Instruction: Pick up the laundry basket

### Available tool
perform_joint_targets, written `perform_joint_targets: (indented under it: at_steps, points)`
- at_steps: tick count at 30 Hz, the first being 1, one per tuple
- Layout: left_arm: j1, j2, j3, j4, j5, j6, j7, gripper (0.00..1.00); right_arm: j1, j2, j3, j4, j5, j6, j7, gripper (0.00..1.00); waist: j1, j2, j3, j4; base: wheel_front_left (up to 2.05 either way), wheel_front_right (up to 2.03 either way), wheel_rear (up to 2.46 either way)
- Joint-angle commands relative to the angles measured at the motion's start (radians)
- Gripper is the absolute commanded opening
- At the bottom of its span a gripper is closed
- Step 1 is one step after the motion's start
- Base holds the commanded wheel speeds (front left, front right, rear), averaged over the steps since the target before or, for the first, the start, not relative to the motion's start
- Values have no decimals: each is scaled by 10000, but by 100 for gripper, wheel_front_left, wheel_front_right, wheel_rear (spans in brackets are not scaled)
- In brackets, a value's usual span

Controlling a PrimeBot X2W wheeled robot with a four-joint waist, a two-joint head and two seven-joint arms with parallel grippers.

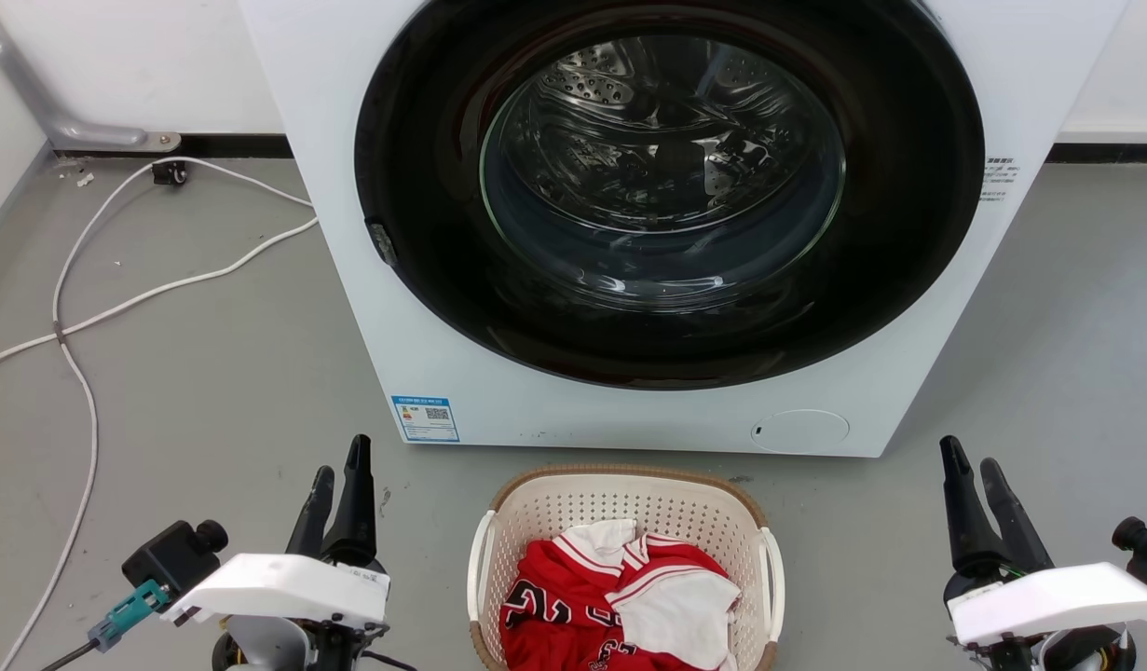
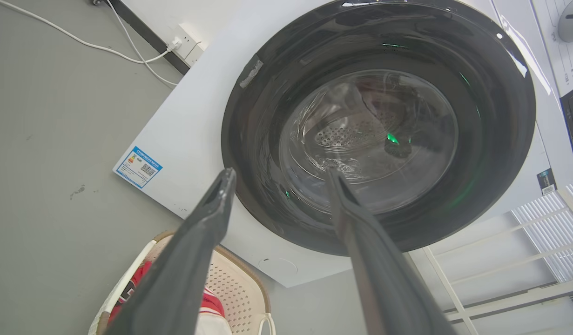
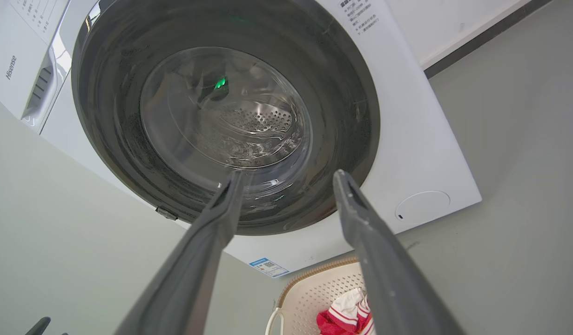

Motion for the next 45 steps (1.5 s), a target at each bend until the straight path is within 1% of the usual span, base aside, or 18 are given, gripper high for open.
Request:
perform_joint_targets:
  at_steps: [1,10,20,38,45]
  points:
    - [-13,29,-27,-193,351,23,-115,100,-24,-30,42,-220,-401,0,-111,100,0,0,0,-1,0,0,0]
    - [136,32,-136,-334,1389,47,-406,100,147,-30,114,-372,-1761,0,-407,100,0,0,10,-4,0,0,0]
    - [273,35,-273,-420,2551,15,-708,100,334,-30,199,-515,-3015,0,-701,100,0,0,30,-1,0,0,0]
    - [440,39,-504,-535,4356,117,-1175,100,606,-29,335,-760,-5065,0,-1177,100,0,0,48,-30,0,0,0]
    - [504,40,-561,-541,4891,160,-1319,100,705,-29,347,-790,-5697,-1,-1324,100,0,0,49,-31,0,0,0]
